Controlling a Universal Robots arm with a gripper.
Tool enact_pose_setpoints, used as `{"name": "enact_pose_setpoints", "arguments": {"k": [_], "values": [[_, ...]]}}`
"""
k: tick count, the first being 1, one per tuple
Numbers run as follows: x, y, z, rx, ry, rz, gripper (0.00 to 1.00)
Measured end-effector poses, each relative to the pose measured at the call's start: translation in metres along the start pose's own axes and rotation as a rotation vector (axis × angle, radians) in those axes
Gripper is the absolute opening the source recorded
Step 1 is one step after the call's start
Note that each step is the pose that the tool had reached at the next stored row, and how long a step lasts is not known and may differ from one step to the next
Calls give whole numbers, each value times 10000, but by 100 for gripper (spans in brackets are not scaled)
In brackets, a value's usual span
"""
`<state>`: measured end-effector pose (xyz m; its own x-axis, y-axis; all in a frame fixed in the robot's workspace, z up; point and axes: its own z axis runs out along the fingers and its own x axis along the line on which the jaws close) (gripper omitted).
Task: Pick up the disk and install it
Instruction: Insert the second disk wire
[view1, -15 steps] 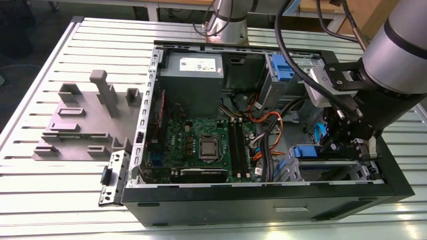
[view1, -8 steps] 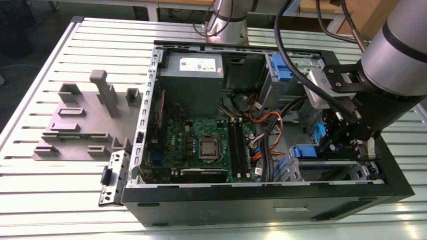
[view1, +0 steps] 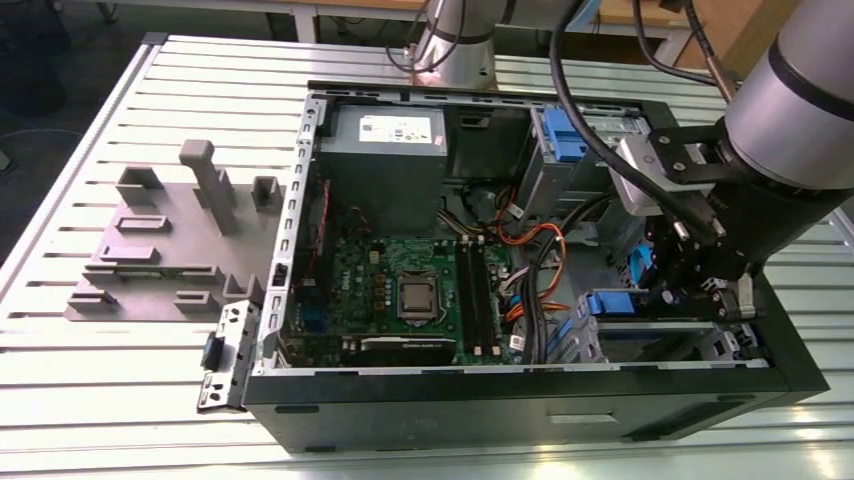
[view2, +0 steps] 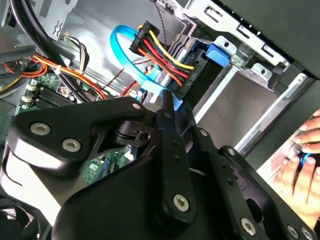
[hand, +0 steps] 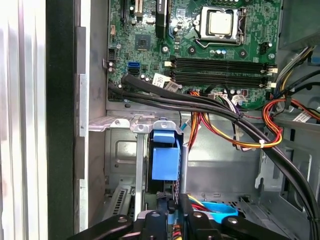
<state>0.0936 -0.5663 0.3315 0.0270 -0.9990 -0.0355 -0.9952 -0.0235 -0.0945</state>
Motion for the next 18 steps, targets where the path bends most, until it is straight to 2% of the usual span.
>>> {"name": "enact_pose_setpoints", "arguments": {"k": [7,9,10,11,12,18], "values": [[-5,-14,-150,-12,-3,1,24],[-5,-15,-155,-14,-6,1,24],[-5,-15,-155,-14,-7,2,16],[-6,-15,-156,-14,-7,1,16],[-5,-15,-156,-15,-6,1,11],[-6,-15,-159,-14,-5,1,11]]}}
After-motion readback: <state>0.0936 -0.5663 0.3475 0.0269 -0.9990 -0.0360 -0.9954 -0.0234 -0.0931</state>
